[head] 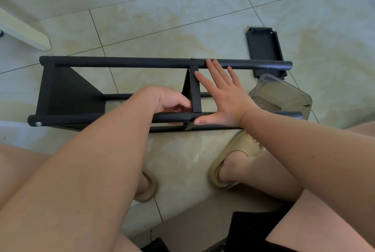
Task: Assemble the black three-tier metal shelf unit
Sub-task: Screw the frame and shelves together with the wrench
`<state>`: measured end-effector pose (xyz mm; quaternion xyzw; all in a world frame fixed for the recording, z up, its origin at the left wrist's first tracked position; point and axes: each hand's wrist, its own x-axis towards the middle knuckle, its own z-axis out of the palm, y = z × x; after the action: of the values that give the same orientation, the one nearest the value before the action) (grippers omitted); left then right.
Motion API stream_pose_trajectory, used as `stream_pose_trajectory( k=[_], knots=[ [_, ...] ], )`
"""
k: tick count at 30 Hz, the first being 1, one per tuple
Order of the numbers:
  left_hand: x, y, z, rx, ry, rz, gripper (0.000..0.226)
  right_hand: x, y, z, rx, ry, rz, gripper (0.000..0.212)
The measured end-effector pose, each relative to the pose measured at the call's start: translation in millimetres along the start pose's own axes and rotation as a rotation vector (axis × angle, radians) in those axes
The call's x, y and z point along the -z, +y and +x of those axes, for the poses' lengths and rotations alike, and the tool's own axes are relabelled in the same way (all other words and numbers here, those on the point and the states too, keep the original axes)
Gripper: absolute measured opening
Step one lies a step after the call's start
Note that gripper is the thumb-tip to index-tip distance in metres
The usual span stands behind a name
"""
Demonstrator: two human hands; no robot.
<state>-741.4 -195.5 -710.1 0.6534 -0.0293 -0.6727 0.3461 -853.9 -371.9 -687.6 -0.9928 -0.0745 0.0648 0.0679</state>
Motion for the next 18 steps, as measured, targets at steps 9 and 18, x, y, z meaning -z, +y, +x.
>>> stream_pose_trajectory(
  k=[9,18],
  knots=[
    [1.4,-1.3,-2.2,-0.028,-0.026,-0.023,0.023,0.0,0.0,0.2,0.005,0.009,-0.003,0.123],
    [-0.8,1.4,-0.5,0.001,-0.003,0.05,0.02,0.6,0.4,0.4,0.001,-0.01,-0.009,0.123]
  ],
)
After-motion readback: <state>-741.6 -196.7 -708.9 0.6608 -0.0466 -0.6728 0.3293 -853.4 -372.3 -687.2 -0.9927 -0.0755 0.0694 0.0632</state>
